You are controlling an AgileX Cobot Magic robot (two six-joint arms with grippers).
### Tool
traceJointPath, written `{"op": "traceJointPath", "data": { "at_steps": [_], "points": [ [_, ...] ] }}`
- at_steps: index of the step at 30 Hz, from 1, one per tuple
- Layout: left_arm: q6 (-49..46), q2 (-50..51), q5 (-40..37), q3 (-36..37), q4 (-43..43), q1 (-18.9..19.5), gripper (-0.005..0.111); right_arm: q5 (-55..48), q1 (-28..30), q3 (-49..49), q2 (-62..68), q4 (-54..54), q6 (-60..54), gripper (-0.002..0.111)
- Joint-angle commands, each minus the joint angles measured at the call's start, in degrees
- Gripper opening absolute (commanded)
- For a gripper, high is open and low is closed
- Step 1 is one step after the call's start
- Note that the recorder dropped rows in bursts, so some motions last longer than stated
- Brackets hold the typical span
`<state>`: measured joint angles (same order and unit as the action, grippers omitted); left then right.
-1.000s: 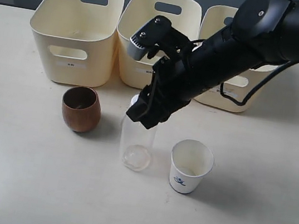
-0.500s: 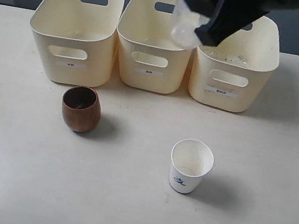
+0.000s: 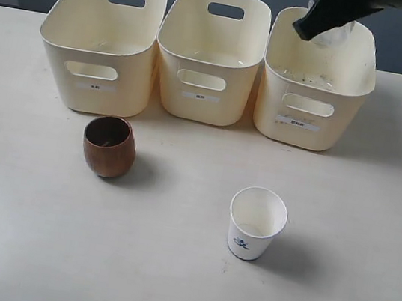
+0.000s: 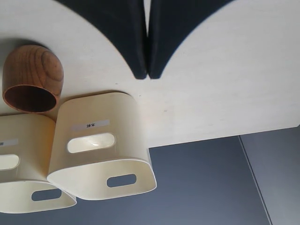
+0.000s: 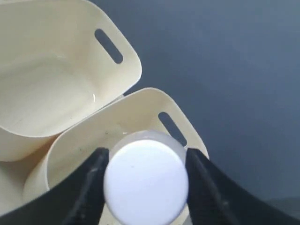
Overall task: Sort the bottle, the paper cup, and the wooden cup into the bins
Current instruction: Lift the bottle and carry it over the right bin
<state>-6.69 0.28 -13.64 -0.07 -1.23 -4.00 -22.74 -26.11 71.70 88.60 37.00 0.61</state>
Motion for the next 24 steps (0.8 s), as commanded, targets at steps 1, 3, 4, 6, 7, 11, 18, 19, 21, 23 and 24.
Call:
{"op": "traceJointPath", "data": {
  "at_steps": [1, 3, 4, 6, 7, 11, 18, 19, 21, 23, 24],
  "points": [
    [0.11, -0.28, 0.00, 0.07, -0.01, -0.20, 0.000, 1.48, 2.09, 3.66, 7.33, -1.06, 0.89, -0.001],
    [0.11, -0.28, 0.00, 0.07, -0.01, -0.20, 0.000, 2.07, 2.09, 4.83, 10.05, -0.26, 0.89, -0.001],
    [0.11, -0.28, 0.00, 0.07, -0.01, -0.20, 0.000, 2.56, 2.09, 5.30, 11.32, -0.15, 0.89, -0.001],
    [0.11, -0.28, 0.00, 0.07, -0.01, -0.20, 0.000, 3.28, 2.09, 6.33, 13.61, -0.15, 0.89, -0.001],
    [0.11, -0.28, 0.00, 0.07, -0.01, -0.20, 0.000, 3.33, 2.09, 6.68, 14.46, -0.15, 0.89, -0.001],
    [0.11, -0.28, 0.00, 0.07, -0.01, -0.20, 0.000, 4.17, 2.09, 7.61, 17.86, -0.15, 0.89, -0.001],
    [0.11, -0.28, 0.00, 0.07, -0.01, -0.20, 0.000, 4.44, 2.09, 7.61, 20.95, 0.45, 0.89, -0.001],
    [0.11, -0.28, 0.00, 0.07, -0.01, -0.20, 0.000, 4.55, 2.09, 7.61, 20.96, 0.45, 0.89, -0.001],
    [0.11, -0.28, 0.00, 0.07, -0.01, -0.20, 0.000, 4.55, 2.09, 7.61, 21.08, -0.06, 0.89, -0.001],
    [0.11, -0.28, 0.00, 0.07, -0.01, -0.20, 0.000, 4.55, 2.09, 7.61, 21.08, -0.46, 0.89, -0.001],
    [0.11, -0.28, 0.00, 0.07, -0.01, -0.20, 0.000, 4.27, 2.09, 7.61, 21.08, -0.59, 0.89, -0.001]
  ]
}}
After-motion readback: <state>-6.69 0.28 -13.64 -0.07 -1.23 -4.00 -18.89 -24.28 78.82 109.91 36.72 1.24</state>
